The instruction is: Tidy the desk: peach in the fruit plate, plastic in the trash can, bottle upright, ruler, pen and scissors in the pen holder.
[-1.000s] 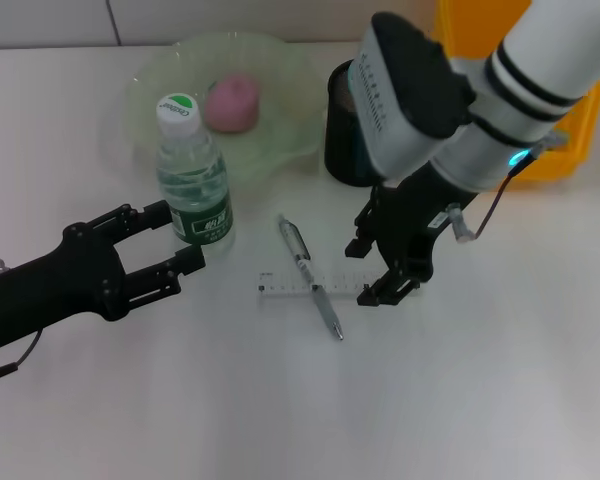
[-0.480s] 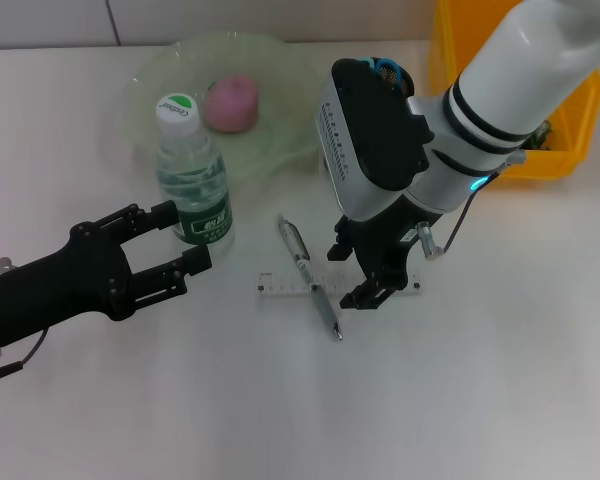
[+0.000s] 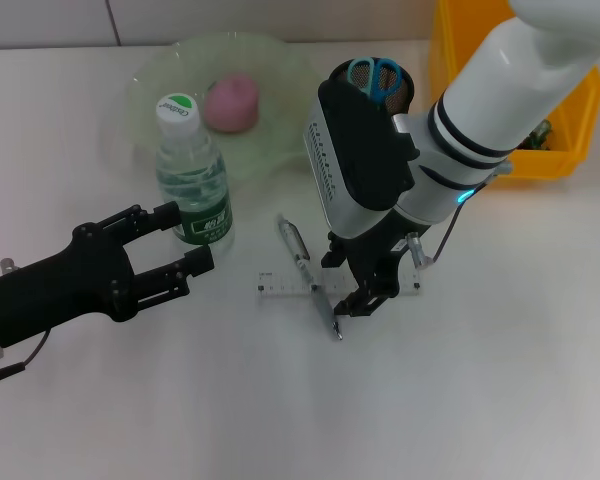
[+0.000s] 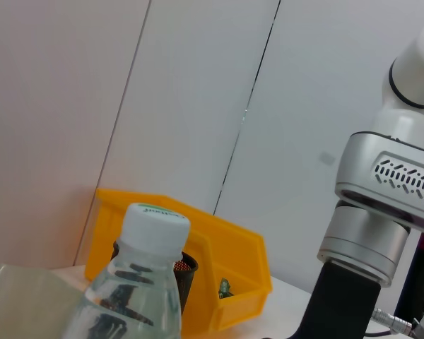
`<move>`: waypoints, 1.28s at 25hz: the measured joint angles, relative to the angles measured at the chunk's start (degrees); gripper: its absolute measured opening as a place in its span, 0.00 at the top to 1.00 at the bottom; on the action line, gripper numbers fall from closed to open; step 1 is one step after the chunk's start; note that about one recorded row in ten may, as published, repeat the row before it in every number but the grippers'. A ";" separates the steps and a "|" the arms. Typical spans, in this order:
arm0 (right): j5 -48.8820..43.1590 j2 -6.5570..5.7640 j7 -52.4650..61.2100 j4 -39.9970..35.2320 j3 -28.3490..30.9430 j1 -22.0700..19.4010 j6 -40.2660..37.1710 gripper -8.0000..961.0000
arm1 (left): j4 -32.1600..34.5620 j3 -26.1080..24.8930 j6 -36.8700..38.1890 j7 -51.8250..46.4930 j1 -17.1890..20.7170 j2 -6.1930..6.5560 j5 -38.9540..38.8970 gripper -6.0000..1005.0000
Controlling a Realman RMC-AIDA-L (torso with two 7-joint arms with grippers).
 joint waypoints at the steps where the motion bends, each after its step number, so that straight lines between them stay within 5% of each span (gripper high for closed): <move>1: 0.00 0.00 0.00 0.00 0.00 0.00 0.00 0.38 | 0.00 0.00 0.00 0.00 0.00 0.00 0.00 0.22; 10: 1.18 0.00 0.74 0.60 -0.92 -0.48 1.49 0.39 | 0.00 -0.03 0.05 0.01 0.00 -0.11 -0.01 0.22; 16: 1.70 -0.08 1.23 -2.09 0.18 -2.37 0.39 0.62 | 0.00 -0.24 0.11 0.01 0.24 -0.09 -0.01 0.22; 21: 1.71 -0.65 0.78 -11.60 9.62 -8.45 -5.57 0.67 | 0.00 -0.36 0.27 0.01 0.38 -0.08 -0.01 0.22; 22: 1.87 -0.69 -0.39 -15.89 16.25 -11.41 -8.64 0.68 | 0.00 -0.36 0.27 0.01 0.38 -0.08 -0.02 0.22; 25: 2.85 -0.78 -1.70 -19.09 24.08 -13.60 -12.30 0.75 | 0.00 -0.34 0.29 0.01 0.27 -0.06 -0.01 0.22; 29: 3.18 -0.86 -3.06 -19.37 26.70 -13.77 -15.77 0.90 | 0.00 -0.16 0.34 -0.10 -0.01 0.06 -0.01 0.22; 32: -0.64 -0.81 -1.15 -19.15 25.61 -11.96 -17.36 0.89 | 0.00 -0.05 0.36 -0.20 -0.34 0.09 -0.01 0.22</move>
